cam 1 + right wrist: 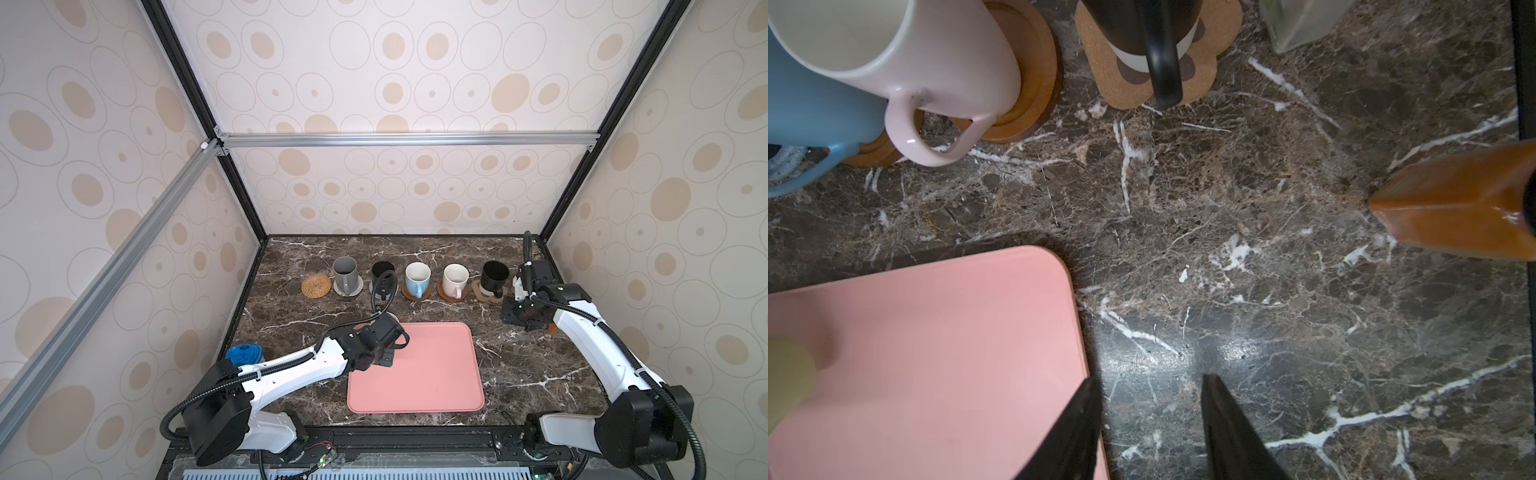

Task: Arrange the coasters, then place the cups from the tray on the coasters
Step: 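Lift the pale-green mug with the left gripper off the pink tray, then carry the pale-green mug with the left gripper toward the woven coaster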

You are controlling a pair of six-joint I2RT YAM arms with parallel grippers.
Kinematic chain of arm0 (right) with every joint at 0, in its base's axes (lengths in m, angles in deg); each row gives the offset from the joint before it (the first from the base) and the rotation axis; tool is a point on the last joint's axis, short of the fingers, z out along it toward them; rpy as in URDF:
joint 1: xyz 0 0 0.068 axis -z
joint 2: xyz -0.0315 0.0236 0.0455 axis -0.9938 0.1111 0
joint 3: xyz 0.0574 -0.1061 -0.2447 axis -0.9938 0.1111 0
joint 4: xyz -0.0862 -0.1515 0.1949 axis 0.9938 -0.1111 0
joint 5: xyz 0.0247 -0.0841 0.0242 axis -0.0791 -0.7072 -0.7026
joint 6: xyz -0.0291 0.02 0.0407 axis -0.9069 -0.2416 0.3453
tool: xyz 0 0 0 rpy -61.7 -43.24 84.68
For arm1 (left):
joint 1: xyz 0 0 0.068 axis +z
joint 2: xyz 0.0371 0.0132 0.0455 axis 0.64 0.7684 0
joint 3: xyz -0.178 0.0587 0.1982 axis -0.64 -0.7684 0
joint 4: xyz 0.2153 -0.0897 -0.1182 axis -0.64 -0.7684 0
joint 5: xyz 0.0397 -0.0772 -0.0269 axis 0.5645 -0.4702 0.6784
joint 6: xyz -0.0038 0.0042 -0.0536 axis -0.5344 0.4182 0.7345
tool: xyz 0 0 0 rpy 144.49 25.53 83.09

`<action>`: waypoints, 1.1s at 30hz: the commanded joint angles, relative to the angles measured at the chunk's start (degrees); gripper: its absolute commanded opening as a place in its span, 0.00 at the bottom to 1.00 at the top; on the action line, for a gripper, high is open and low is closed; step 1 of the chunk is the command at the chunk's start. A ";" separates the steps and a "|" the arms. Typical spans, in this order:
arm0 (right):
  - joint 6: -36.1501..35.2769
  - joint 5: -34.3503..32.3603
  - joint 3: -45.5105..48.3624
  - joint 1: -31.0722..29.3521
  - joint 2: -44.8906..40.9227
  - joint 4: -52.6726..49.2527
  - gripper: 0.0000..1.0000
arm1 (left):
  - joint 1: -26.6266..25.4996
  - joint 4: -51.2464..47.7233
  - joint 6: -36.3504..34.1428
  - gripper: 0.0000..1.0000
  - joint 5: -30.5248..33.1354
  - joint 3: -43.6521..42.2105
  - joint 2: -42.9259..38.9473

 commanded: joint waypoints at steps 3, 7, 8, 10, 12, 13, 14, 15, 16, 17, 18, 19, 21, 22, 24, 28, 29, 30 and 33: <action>0.51 -0.32 -0.63 0.44 -0.30 -1.67 0.43 | 3.21 2.48 -1.67 0.13 2.57 -0.01 -3.67; 0.42 -0.47 -0.90 0.38 -0.13 -1.92 0.43 | 5.91 2.31 -2.91 0.13 2.66 -0.16 -5.14; 0.47 -0.41 -0.98 0.40 -0.12 -2.01 0.43 | 6.52 2.25 -3.20 0.13 2.66 -0.14 -5.58; 0.47 -0.41 -1.02 0.38 -0.21 -2.01 0.43 | 7.99 2.19 -3.77 0.13 2.60 -0.44 -6.37; 0.57 -0.50 -1.17 0.43 -0.21 -2.09 0.43 | 9.39 2.39 -4.37 0.13 2.36 -0.80 -7.10; 0.59 -0.50 -1.24 0.36 -0.20 -2.06 0.43 | 10.23 2.55 -4.64 0.13 2.22 -0.97 -7.40; 0.64 -0.50 -1.25 0.41 -0.21 -2.13 0.43 | 10.89 2.68 -4.88 0.13 1.92 -1.06 -7.58; 0.71 -0.50 -1.29 0.37 -0.21 -2.19 0.43 | 11.58 2.79 -5.15 0.13 1.78 -1.15 -7.76; 0.65 -0.50 -1.40 0.43 -0.21 -2.27 0.43 | 12.22 2.94 -5.35 0.13 1.61 -1.16 -7.91; 0.79 -0.50 -1.37 0.37 -0.21 -2.31 0.43 | 12.67 3.17 -5.56 0.13 1.52 -1.16 -7.98; 0.76 -0.58 -1.48 0.42 -0.16 -2.32 0.43 | 13.22 3.25 -5.75 0.13 1.43 -1.24 -8.10; 0.82 -0.58 -1.48 0.42 -0.21 -2.36 0.43 | 13.77 3.35 -6.00 0.13 1.43 -1.23 -8.20; 0.90 -0.67 -1.58 0.39 -0.21 -2.45 0.43 | 14.99 3.45 -6.60 0.12 1.36 -1.31 -8.61; 0.91 -0.67 -1.58 0.38 -0.20 -2.45 0.43 | 15.48 3.49 -6.87 0.12 1.34 -1.36 -8.76; 1.00 -0.76 -1.60 0.44 -0.13 -2.44 0.43 | 16.77 3.63 -7.58 0.12 1.08 -1.54 -9.20; 1.29 -0.67 -1.64 0.42 0.11 -2.62 0.43 | 19.19 4.01 -8.84 0.12 0.39 -1.86 -9.61; 1.35 -0.68 -1.64 0.37 0.10 -2.62 0.43 | 19.83 4.15 -9.29 0.12 0.13 -1.92 -9.69; 1.47 -0.67 -1.64 0.42 -0.03 -2.70 0.43 | 20.32 4.24 -9.74 0.12 -0.04 -1.84 -9.71; 1.71 -0.92 -1.69 0.42 -0.20 -3.06 0.43 | 21.88 4.47 -10.76 0.12 -0.52 -1.69 -9.63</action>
